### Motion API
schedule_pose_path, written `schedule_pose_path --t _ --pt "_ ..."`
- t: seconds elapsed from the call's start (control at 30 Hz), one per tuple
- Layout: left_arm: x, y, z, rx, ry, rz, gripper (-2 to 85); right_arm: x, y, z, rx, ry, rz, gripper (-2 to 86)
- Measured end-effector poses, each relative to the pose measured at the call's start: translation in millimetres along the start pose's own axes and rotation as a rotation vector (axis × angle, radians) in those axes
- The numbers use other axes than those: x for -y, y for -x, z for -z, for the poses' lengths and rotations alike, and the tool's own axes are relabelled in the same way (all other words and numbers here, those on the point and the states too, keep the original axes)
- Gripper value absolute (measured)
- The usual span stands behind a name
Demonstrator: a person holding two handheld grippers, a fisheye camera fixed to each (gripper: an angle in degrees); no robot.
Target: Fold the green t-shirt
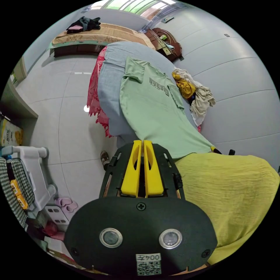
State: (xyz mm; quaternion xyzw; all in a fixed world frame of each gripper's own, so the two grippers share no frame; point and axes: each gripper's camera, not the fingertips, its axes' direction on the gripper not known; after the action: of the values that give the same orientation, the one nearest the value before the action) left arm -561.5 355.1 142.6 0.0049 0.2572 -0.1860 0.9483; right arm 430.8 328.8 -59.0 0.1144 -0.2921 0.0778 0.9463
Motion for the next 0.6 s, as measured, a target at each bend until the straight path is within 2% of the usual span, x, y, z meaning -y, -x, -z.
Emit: schedule_pose_path --t 0.13,0.3,0.6 --pt "55 -30 13 0.025 -0.025 -0.061 1.2 74 -9 -18 0.045 -0.022 0.009 -0.6" --pt "136 -46 20 0.067 -0.055 -0.090 1.2 170 -18 -52 0.008 -0.040 0.012 -0.6" --pt "309 -53 -4 0.129 -0.019 -0.161 1.3 362 -28 -165 -0.283 0.054 0.103 -0.6"
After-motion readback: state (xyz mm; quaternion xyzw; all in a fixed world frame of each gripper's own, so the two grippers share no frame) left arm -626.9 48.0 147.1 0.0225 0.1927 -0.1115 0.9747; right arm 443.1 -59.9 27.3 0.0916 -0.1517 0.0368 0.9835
